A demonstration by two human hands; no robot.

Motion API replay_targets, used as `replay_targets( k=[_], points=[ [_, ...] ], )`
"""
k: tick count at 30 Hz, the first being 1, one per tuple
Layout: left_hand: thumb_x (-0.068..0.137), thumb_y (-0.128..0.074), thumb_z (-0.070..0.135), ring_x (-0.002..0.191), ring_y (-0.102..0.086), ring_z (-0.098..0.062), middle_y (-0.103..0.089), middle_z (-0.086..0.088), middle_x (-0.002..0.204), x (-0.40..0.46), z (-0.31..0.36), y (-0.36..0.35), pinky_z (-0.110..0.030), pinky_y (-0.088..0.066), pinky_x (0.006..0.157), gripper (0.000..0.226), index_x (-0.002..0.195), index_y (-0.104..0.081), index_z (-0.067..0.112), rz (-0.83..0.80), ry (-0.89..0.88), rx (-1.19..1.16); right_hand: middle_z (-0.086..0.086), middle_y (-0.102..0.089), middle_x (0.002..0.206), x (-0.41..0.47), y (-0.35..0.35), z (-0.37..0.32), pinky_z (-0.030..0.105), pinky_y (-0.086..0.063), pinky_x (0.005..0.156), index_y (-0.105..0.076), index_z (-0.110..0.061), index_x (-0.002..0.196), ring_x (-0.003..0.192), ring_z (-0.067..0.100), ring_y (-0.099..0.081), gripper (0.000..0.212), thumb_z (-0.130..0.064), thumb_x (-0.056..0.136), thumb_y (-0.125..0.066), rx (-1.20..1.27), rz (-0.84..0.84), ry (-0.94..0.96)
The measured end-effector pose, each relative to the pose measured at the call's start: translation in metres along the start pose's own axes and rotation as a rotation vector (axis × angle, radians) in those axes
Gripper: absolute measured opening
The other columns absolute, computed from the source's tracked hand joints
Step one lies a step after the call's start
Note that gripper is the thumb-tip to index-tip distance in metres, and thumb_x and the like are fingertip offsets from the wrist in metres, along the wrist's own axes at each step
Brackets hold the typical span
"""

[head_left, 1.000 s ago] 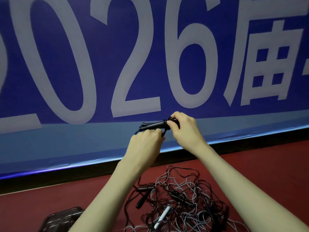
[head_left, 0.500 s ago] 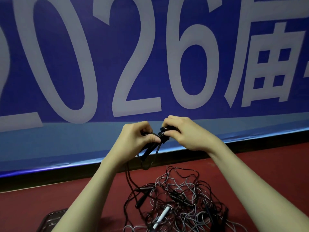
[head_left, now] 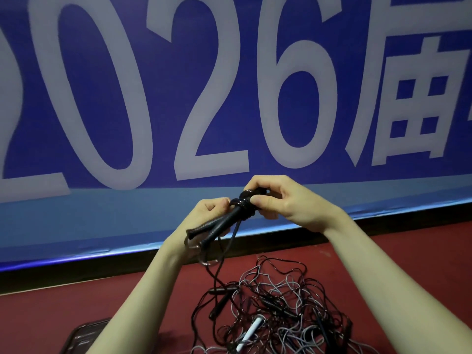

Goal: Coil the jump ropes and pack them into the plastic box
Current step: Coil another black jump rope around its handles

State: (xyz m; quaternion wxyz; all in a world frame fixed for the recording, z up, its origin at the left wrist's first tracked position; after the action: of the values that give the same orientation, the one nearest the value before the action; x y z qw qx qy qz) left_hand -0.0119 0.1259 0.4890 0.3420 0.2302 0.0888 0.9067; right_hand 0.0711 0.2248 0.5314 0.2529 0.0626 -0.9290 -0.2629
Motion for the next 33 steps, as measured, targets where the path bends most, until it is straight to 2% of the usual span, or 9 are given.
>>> replay_targets(
  k=[2, 4, 10, 12, 15, 18, 22, 28, 33],
  points=[
    [0.102, -0.028, 0.034, 0.038, -0.04, -0.002, -0.048, 0.007, 0.043, 0.004, -0.005, -0.005, -0.016, -0.032, 0.042, 0.046, 0.079, -0.053, 0.004, 0.08, 0.083, -0.197, 0.009, -0.052, 0.077, 0.003, 0.003, 0.005, 0.025, -0.036, 0.058, -0.058, 0.0, 0.098, 0.061, 0.013, -0.04, 0.01, -0.006, 0.099, -0.05, 0.067, 0.073, -0.001],
    [0.105, -0.022, 0.027, 0.032, -0.026, 0.0, -0.034, 0.009, 0.039, 0.007, -0.003, -0.016, -0.013, -0.021, 0.035, 0.042, 0.074, -0.044, 0.009, 0.118, 0.114, -0.361, 0.014, -0.051, 0.08, 0.006, 0.008, 0.015, 0.022, -0.035, 0.056, -0.057, -0.001, 0.096, 0.058, 0.01, -0.04, 0.011, -0.006, 0.1, -0.049, 0.162, 0.167, -0.015],
    [0.103, -0.034, 0.016, 0.035, -0.023, -0.003, -0.029, 0.01, 0.042, 0.008, -0.01, -0.024, -0.016, -0.017, 0.037, 0.038, 0.067, -0.046, 0.013, 0.36, 0.159, -0.393, 0.013, -0.045, 0.081, 0.01, 0.017, 0.045, 0.023, -0.03, 0.051, -0.055, 0.001, 0.092, 0.051, 0.011, -0.036, 0.013, -0.003, 0.1, -0.046, 0.375, 0.431, -0.117],
    [0.104, -0.034, 0.025, 0.035, -0.025, -0.005, -0.031, 0.011, 0.04, 0.006, -0.012, -0.028, -0.02, -0.02, 0.038, 0.043, 0.066, -0.05, 0.014, 0.372, 0.156, -0.239, 0.01, -0.05, 0.075, 0.008, 0.026, 0.049, 0.021, -0.028, 0.046, -0.053, -0.004, 0.084, 0.047, 0.01, -0.035, 0.019, -0.002, 0.1, -0.044, 0.469, 0.561, -0.129],
    [0.104, -0.033, 0.03, 0.051, -0.046, -0.015, -0.046, 0.006, 0.052, 0.0, -0.003, -0.048, -0.03, -0.032, 0.052, 0.043, 0.075, -0.059, 0.013, 0.268, 0.088, 0.254, 0.002, -0.054, 0.066, 0.0, 0.048, 0.06, 0.022, -0.026, 0.043, -0.05, -0.007, 0.075, 0.046, 0.011, -0.032, 0.026, -0.002, 0.1, -0.045, 0.548, 0.743, -0.176],
    [0.104, -0.03, 0.03, 0.081, -0.053, -0.034, -0.06, -0.012, 0.086, -0.004, -0.002, -0.065, -0.039, -0.041, 0.069, 0.034, 0.094, -0.053, 0.007, 0.19, 0.102, 0.646, 0.004, -0.041, 0.063, -0.006, 0.058, 0.07, 0.025, -0.027, 0.044, -0.048, -0.009, 0.072, 0.05, 0.015, -0.03, 0.026, -0.005, 0.098, -0.048, 0.354, 0.802, -0.223],
    [0.105, -0.025, 0.027, 0.084, -0.053, -0.037, -0.054, -0.012, 0.089, -0.005, 0.011, -0.067, -0.036, -0.033, 0.064, 0.022, 0.092, -0.036, 0.013, 0.14, 0.101, 1.042, -0.004, -0.043, 0.057, -0.01, 0.058, 0.08, 0.034, -0.034, 0.058, -0.055, -0.015, 0.073, 0.055, 0.019, -0.037, 0.022, -0.015, 0.095, -0.054, 0.125, 0.834, -0.276],
    [0.106, -0.024, 0.034, 0.089, -0.058, -0.037, -0.048, -0.006, 0.085, -0.003, 0.044, -0.053, -0.034, -0.031, 0.063, 0.024, 0.092, -0.034, 0.017, 0.16, -0.048, 1.29, -0.001, -0.053, 0.072, -0.013, 0.058, 0.044, 0.008, -0.035, 0.053, -0.058, -0.009, 0.087, 0.059, 0.003, -0.046, 0.011, -0.011, 0.097, -0.053, -0.303, 0.821, -0.139],
    [0.105, -0.028, 0.036, 0.091, -0.058, -0.035, -0.056, -0.004, 0.096, -0.005, 0.06, -0.036, -0.034, -0.034, 0.063, 0.025, 0.099, -0.044, 0.017, 0.214, -0.121, 1.327, 0.001, -0.051, 0.088, -0.006, 0.036, 0.017, 0.014, -0.037, 0.062, -0.06, -0.002, 0.094, 0.066, 0.012, -0.044, 0.004, -0.003, 0.093, -0.057, -0.562, 0.728, 0.097]
  ],
)
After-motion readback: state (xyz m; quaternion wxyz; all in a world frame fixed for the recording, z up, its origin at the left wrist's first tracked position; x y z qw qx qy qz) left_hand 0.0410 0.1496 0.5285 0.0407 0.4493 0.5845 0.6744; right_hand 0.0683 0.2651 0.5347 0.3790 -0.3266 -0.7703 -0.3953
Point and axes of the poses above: each hand's wrist, its own x-axis towards the middle knuckle, its own y-axis out of the back of the hand, z = x × y, the point moved 9 cm from there along x, towards the middle knuckle
